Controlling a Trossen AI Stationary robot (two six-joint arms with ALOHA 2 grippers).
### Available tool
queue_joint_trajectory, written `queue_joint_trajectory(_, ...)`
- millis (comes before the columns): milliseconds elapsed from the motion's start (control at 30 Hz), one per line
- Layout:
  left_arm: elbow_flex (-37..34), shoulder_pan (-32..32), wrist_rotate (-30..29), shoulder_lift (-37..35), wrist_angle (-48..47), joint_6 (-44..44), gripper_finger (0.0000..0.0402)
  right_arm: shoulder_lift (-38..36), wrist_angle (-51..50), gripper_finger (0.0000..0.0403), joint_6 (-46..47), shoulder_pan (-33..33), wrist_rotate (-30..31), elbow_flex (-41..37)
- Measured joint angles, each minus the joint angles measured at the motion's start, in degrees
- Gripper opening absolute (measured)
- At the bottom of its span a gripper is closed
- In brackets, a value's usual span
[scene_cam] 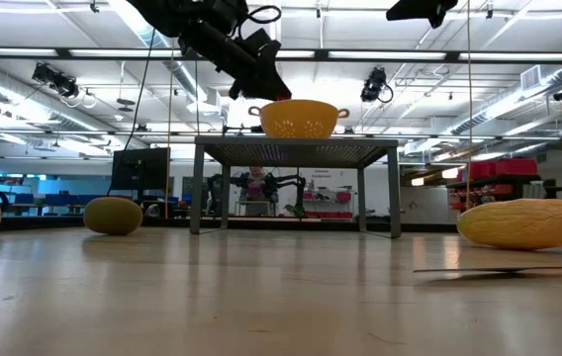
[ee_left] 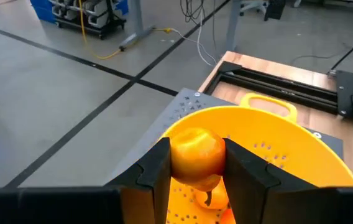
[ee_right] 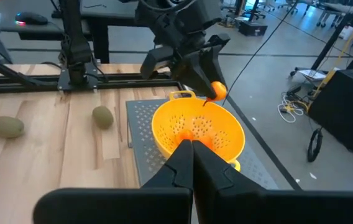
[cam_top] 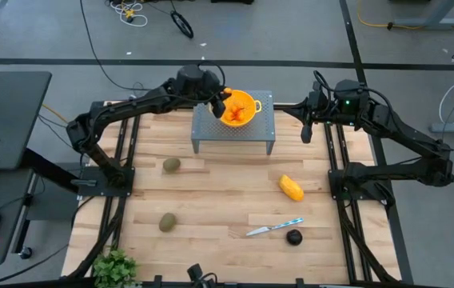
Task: Pick & Place Fruit
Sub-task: Put the yellow pear into the yellow strainer bowl on the shelf
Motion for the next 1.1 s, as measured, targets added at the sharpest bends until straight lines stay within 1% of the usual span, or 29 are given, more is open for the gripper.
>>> queue_joint_trajectory(200,0.0,0.0,0.7,0.0,-0.1,0.0,0.0133,0.0,0.0,0.0000,-0.1,0.0,0.0,0.0)
queue_joint_trajectory(367,0.0,0.0,1.3,0.0,-0.4,-0.1,0.0126,0.2,0.1,0.0000,-0.2,0.0,0.0,0.0)
queue_joint_trajectory(600,0.0,0.0,1.8,0.9,-3.5,1.2,0.0134,1.2,0.1,0.0000,-0.1,0.0,0.0,0.0)
queue_joint_trajectory(833,0.0,-0.1,2.1,1.8,-3.5,1.3,0.0127,1.5,0.0,0.0000,0.0,0.0,0.0,0.0)
queue_joint_trajectory(1100,0.0,0.0,1.1,1.9,-3.1,1.2,0.0152,1.5,0.0,0.0000,0.0,0.0,0.0,0.0)
